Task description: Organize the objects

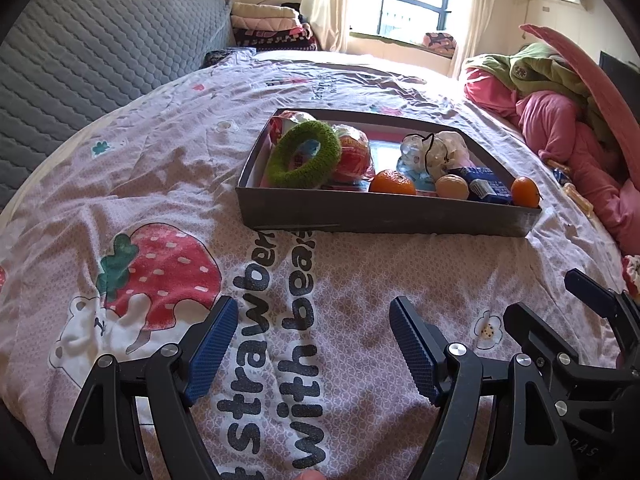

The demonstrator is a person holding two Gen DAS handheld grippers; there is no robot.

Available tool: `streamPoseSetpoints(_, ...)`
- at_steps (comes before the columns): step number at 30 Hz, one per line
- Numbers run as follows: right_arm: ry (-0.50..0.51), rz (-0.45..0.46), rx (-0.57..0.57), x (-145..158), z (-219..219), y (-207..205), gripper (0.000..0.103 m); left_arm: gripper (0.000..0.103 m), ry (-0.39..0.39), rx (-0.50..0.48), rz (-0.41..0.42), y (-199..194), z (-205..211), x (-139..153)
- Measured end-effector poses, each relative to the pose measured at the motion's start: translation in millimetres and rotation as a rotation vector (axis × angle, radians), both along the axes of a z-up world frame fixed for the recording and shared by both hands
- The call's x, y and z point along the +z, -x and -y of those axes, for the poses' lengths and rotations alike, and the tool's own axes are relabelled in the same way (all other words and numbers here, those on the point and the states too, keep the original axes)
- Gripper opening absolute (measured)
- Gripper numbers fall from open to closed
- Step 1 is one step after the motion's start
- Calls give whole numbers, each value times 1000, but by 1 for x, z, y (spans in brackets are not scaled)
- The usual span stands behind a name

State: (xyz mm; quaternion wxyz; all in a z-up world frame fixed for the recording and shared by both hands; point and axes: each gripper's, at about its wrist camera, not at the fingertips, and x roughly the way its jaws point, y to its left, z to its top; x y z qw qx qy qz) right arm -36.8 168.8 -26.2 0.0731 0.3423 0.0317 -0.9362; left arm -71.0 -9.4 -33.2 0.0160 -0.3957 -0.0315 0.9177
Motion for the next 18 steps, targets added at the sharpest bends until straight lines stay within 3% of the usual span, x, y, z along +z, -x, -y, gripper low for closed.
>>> streamPoseSetpoints(7, 13, -22, -16, -3, 3, -4, 90, 79, 2, 0, -1, 2, 1, -5)
streamPoseSetpoints(18, 4, 14, -27, -11, 1, 1, 90, 79, 19, -6, -5, 3, -1, -6)
